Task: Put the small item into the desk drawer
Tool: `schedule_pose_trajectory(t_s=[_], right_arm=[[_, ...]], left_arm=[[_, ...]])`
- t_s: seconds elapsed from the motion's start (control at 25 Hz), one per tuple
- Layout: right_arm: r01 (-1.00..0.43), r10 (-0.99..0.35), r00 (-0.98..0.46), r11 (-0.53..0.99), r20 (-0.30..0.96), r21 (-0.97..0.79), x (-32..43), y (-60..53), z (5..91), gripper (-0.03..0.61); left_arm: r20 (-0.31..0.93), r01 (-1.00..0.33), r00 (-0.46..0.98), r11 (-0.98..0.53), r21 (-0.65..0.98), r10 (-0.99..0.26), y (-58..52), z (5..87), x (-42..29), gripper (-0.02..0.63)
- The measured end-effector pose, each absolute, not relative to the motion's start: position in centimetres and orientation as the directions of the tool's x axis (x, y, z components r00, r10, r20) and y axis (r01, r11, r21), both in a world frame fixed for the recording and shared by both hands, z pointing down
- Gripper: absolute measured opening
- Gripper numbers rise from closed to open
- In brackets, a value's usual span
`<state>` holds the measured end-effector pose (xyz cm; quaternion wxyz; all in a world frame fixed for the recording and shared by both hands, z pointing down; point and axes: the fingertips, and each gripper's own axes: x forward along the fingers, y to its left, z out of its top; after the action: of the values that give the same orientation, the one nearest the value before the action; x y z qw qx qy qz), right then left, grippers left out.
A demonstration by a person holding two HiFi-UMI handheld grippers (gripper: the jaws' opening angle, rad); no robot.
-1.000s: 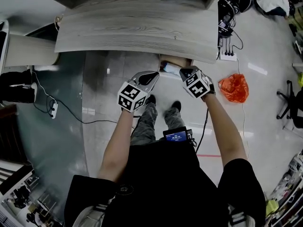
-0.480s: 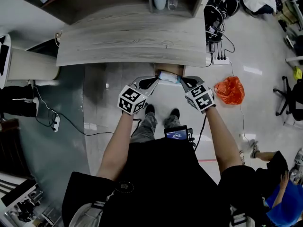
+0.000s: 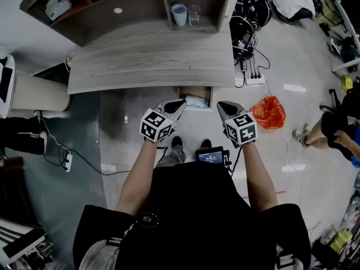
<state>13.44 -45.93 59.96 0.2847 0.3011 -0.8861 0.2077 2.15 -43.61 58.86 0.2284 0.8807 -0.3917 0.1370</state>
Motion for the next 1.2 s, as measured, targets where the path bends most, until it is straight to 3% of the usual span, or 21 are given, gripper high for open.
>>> schedule_pose_trajectory(t_s=[0.56, 1.2], right_arm=[[-0.7, -0.484, -0.698, 0.618, 0.528, -0.358, 15.6, -45.8, 57.3, 0.0], [-0.651, -0.42, -0.732, 0.665, 0.537, -0.367, 12.6, -44.7, 57.8, -0.002]], left_arm=[[0.427, -0.751, 0.658, -0.58, 0.314, -0.62, -42.0, 58.8, 2.8, 0.002], [0.425, -0.778, 0.628, -0.551, 0.302, -0.652, -41.9, 58.8, 1.9, -0.009]])
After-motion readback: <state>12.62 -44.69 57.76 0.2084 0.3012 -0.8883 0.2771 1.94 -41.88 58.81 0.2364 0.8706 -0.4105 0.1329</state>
